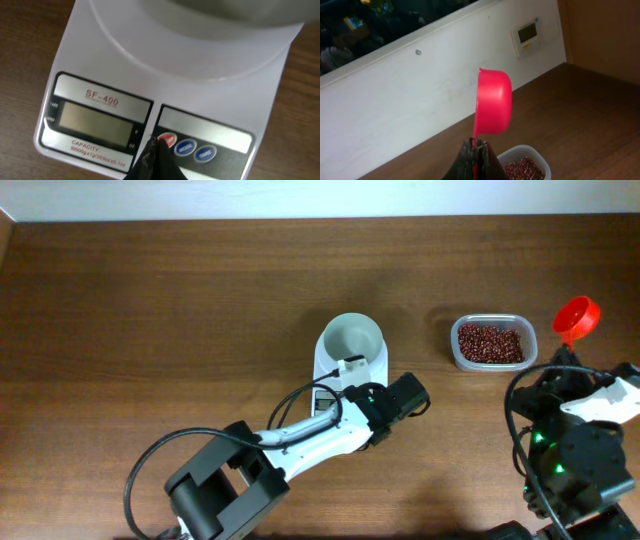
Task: Scoop and weigh 50g on scale
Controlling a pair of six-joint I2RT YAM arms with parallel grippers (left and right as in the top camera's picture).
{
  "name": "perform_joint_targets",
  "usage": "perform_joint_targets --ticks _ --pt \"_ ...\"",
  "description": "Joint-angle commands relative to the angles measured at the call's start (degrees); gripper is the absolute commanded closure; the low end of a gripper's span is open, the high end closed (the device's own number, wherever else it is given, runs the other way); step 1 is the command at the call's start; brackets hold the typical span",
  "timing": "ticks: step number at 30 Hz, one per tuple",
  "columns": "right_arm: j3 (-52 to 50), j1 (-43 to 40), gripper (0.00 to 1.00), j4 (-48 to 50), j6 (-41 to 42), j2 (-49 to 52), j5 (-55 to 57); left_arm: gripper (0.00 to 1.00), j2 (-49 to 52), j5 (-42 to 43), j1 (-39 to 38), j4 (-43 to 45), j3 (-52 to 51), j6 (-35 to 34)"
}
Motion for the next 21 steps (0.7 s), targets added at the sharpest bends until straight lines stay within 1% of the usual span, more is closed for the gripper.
perform_joint_targets --ticks 1,21 --pt "1.09 -0.52 0.96 0.02 -0.81 1.36 -0.59 1.00 0.61 0.04 0.26 0.68 0.04 -0.96" --pt "1.09 -0.52 0.96 0.55 -0.81 2.86 -1.44 1.00 2.58 1.53 0.28 3.26 0.04 -0.96"
